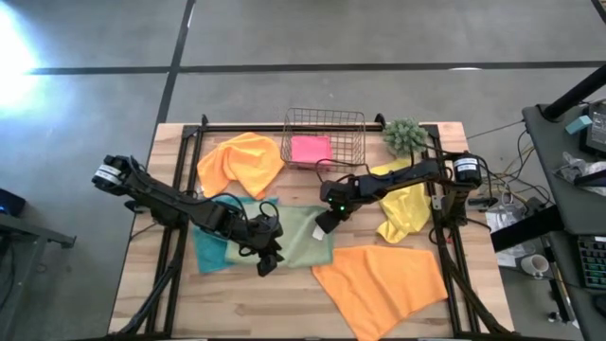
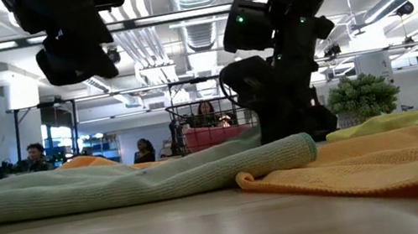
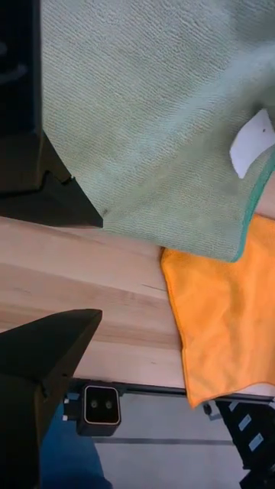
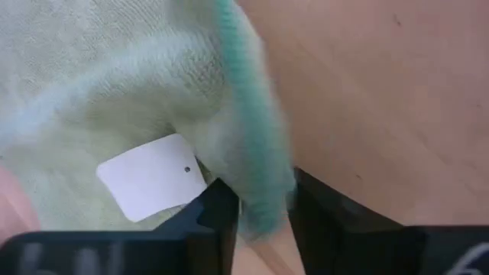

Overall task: Fold microfiber towels
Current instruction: Fold the green microfiber cloth

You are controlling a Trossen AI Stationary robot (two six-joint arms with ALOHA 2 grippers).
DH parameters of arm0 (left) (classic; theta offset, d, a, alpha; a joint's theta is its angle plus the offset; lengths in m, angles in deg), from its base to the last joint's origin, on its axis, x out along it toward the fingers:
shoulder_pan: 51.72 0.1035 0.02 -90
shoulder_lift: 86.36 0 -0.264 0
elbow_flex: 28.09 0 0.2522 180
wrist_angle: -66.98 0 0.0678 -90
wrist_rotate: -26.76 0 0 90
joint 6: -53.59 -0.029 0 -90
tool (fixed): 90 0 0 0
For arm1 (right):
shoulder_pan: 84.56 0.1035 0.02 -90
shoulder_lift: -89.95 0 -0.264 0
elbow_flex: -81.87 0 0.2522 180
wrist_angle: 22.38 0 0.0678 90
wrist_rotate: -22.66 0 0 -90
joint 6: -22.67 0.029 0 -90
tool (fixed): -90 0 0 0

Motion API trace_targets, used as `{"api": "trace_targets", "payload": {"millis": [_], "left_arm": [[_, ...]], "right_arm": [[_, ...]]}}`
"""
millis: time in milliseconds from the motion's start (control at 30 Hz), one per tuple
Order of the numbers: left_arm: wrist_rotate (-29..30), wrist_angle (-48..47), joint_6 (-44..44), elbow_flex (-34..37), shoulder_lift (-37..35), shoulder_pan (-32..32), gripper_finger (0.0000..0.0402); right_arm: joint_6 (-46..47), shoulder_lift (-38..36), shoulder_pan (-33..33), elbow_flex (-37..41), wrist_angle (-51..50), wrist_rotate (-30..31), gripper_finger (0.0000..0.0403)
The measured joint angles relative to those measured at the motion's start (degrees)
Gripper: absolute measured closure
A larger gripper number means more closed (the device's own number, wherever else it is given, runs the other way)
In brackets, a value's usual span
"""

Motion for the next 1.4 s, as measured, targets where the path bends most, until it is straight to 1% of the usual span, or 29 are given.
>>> {"api": "trace_targets", "payload": {"millis": [100, 233, 367, 467, 533, 633, 700, 767, 900, 1000, 1067, 1233, 1400], "left_arm": [[-0.9, -1.4, 0.3, 0.1, 0.0, -0.9, 0.0233], [-1.2, -4.7, 3.3, 1.2, 0.0, -2.2, 0.0234], [-1.2, -4.7, 4.3, 1.8, 0.0, -2.5, 0.0234], [-1.1, -2.9, 2.1, 1.8, 0.0, -2.5, 0.0234], [-0.6, 0.5, -1.3, 1.7, 0.4, -2.5, 0.0234], [-0.5, 7.8, -8.4, 0.5, 3.3, -2.1, 0.0234], [-0.5, 9.7, -13.3, -1.2, 7.1, -2.0, 0.0234], [-0.3, 9.2, -17.0, -2.9, 11.3, -2.0, 0.0234], [3.2, 9.3, -18.7, -7.5, 18.2, -1.7, 0.0234], [5.2, 9.7, -23.0, -11.0, 22.2, -1.1, 0.0234], [7.3, 8.9, -24.3, -13.1, 24.7, -0.9, 0.0234], [12.4, 9.0, -25.4, -16.3, 28.1, -0.9, 0.0234], [13.2, 9.0, -27.9, -18.2, 29.9, -0.9, 0.0234]], "right_arm": [[-0.1, 0.0, 0.0, 0.0, 0.3, 0.0, 0.0338], [-0.2, 0.0, 0.0, 0.0, 0.7, 0.0, 0.0369], [-0.3, 0.0, 0.0, 0.0, 1.2, 0.0, 0.0388], [-0.3, -0.1, 0.0, -0.4, 1.8, -0.4, 0.0392], [-0.7, -0.1, 0.0, -1.2, 2.2, -0.5, 0.0392], [-1.0, -0.3, 0.0, -2.2, 2.3, -0.5, 0.0393], [-0.9, -0.3, 0.0, -2.5, 2.3, -0.5, 0.0393], [-0.7, -0.3, 0.0, -2.8, 2.2, -0.5, 0.0393], [0.0, -0.3, 0.0, -2.9, 2.2, -0.5, 0.0394], [0.4, -0.3, 0.0, -2.9, 2.3, -0.5, 0.0394], [0.4, -0.3, 0.0, -2.9, 2.4, -0.5, 0.0394], [1.0, -0.3, 0.0, -2.9, 2.4, -0.5, 0.0394], [1.3, -0.3, 0.0, -2.9, 2.6, -0.5, 0.0394]]}}
